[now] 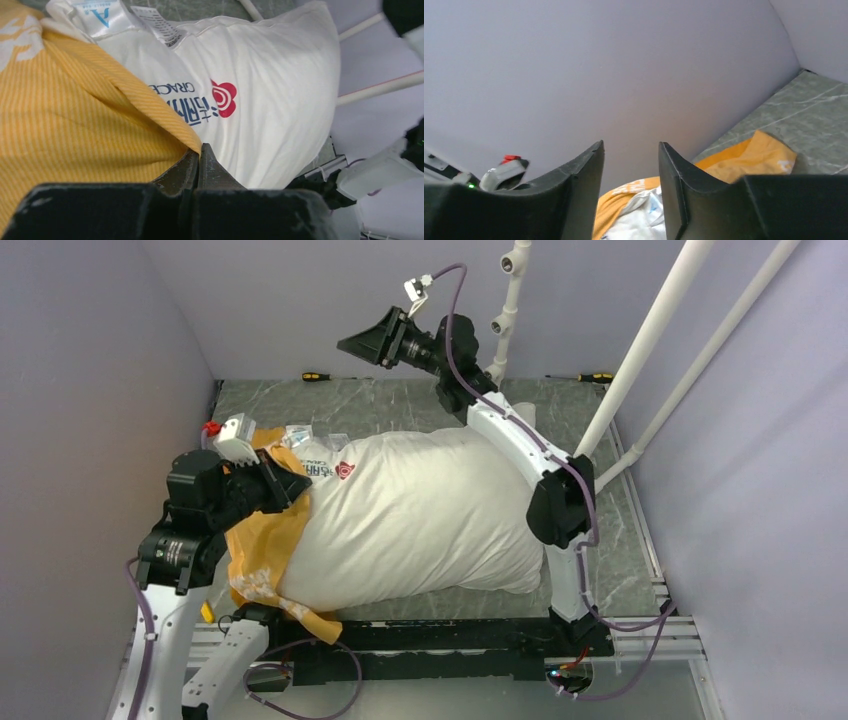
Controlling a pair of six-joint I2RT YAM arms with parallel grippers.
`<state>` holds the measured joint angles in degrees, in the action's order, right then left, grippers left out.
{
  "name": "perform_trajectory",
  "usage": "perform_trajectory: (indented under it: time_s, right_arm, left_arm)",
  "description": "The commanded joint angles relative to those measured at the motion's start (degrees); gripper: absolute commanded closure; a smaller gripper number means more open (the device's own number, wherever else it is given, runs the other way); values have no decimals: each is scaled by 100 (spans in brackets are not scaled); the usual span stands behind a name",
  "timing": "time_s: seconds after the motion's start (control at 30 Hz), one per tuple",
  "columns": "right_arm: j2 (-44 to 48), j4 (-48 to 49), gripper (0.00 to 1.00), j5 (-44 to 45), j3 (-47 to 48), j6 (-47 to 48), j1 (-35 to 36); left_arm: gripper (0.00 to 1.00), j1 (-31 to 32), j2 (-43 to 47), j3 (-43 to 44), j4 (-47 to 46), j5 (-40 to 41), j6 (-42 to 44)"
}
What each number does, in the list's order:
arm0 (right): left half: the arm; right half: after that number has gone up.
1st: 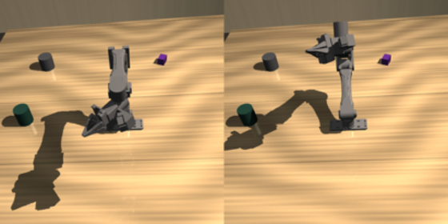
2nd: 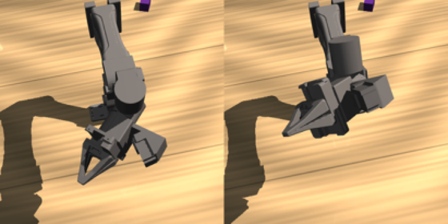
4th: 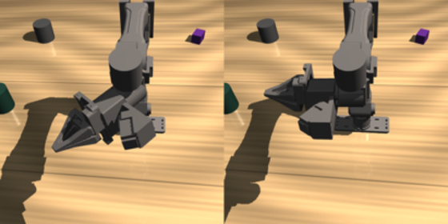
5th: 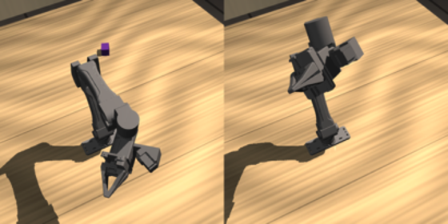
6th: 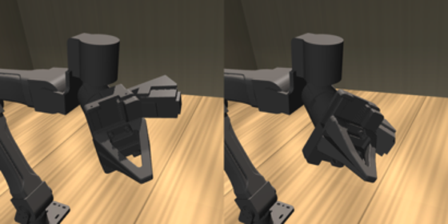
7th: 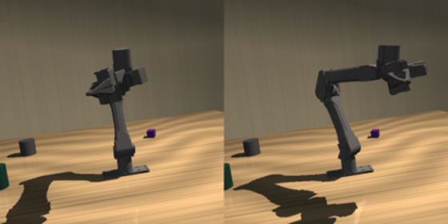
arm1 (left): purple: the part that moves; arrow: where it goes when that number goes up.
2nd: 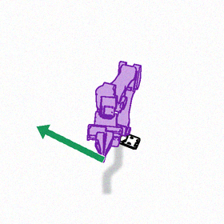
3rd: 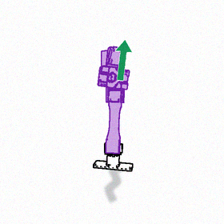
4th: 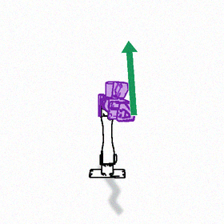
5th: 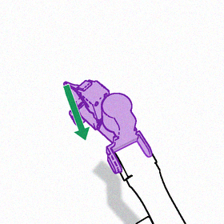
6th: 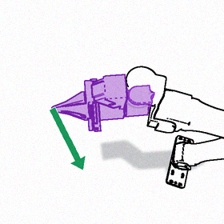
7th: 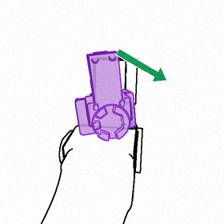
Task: Put the pillow into the pillowcase
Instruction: Stuff the pillow into the pillowcase.
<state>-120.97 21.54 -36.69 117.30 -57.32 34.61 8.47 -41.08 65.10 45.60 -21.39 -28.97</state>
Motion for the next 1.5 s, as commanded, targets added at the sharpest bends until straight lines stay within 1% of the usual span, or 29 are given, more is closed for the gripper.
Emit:
perform_trajectory:
  time_s: [0.0,0.03,0.1,0.13,0.23,0.33,0.37,0.47,0.53,0.6,0.67,0.73,0.83,0.87,0.9,0.93,0.97,1.0,1.03,1.07,1.1,1.2,1.3,1.37,1.47]
  right_arm:
    - [671,-1309,42,258,-216,1212,244]
    - [860,-1688,31,321,-515,1524,285]
    - [1299,-2559,16,568,-982,2107,395]
    - [1524,-2934,11,640,-1228,2345,456]
    - [2311,-3493,5,592,-2186,2799,749]
    - [2981,-3819,4,842,-3029,3027,1280]
    - [3117,-3979,4,1143,-3205,3156,1572]
    - [3322,-4325,3,2485,-3652,3534,2323]
    - [3271,-4185,2,3426,-3991,3804,2699]
    - [3098,-3752,1,4217,-4338,4014,2964]
    - [2799,-3170,0,4452,-4548,4161,3128]
    - [2280,-2913,0,4526,-4336,4261,3242]
    - [1303,-2936,1,4784,-3636,4286,3427]
    - [989,-2959,3,4831,-3412,4276,3470]
    - [746,-2936,6,4773,-3209,4249,3481]
    - [509,-2921,16,4577,-3023,4217,3482]
    - [343,-2904,39,4484,-2863,4173,3470]
    - [175,-2965,69,4445,-2700,4119,3446]
    - [143,-3011,82,4428,-2580,4043,3422]
    - [216,-2949,98,4392,-2588,3960,3390]
    - [373,-2822,100,4345,-2694,3904,3346]
    - [1169,-2288,100,4086,-3340,3640,3113]
    - [2232,-1360,100,3376,-4287,3153,2713]
    - [2915,-779,100,2967,-4718,2756,2341]
    - [3754,-279,100,2998,-4991,2317,1999]
  left_arm:
    - [100,76,-94,-102,-262,177,-9]
    - [100,76,-146,-77,-167,315,14]
    - [100,76,-300,27,57,629,29]
    - [100,76,-392,75,146,781,44]
    - [100,76,-685,195,331,977,136]
    - [100,76,-1039,329,439,961,204]
    - [100,76,-1135,375,432,909,234]
    - [100,76,-1315,523,340,667,275]
    - [100,76,-1401,647,301,434,287]
    - [100,76,-1462,767,284,169,266]
    - [100,76,-1478,884,298,-99,224]
    - [100,76,-1476,1028,344,-293,217]
    - [100,76,-1518,1347,511,-490,209]
    - [100,76,-1539,1462,565,-554,197]
    - [100,76,-1570,1555,593,-652,181]
    - [100,76,-1598,1655,630,-737,194]
    - [100,76,-1616,1749,655,-822,192]
    - [100,76,-1630,1834,677,-873,198]
    - [100,76,-1638,1907,718,-884,210]
    - [100,76,-1646,1966,765,-854,227]
    - [100,76,-1649,2023,803,-826,264]
    - [100,76,-1672,2179,851,-709,346]
    - [100,76,-1769,2266,601,-873,298]
    - [100,76,-1880,2346,378,-997,226]
    - [100,85,-2144,2593,99,-1188,170]
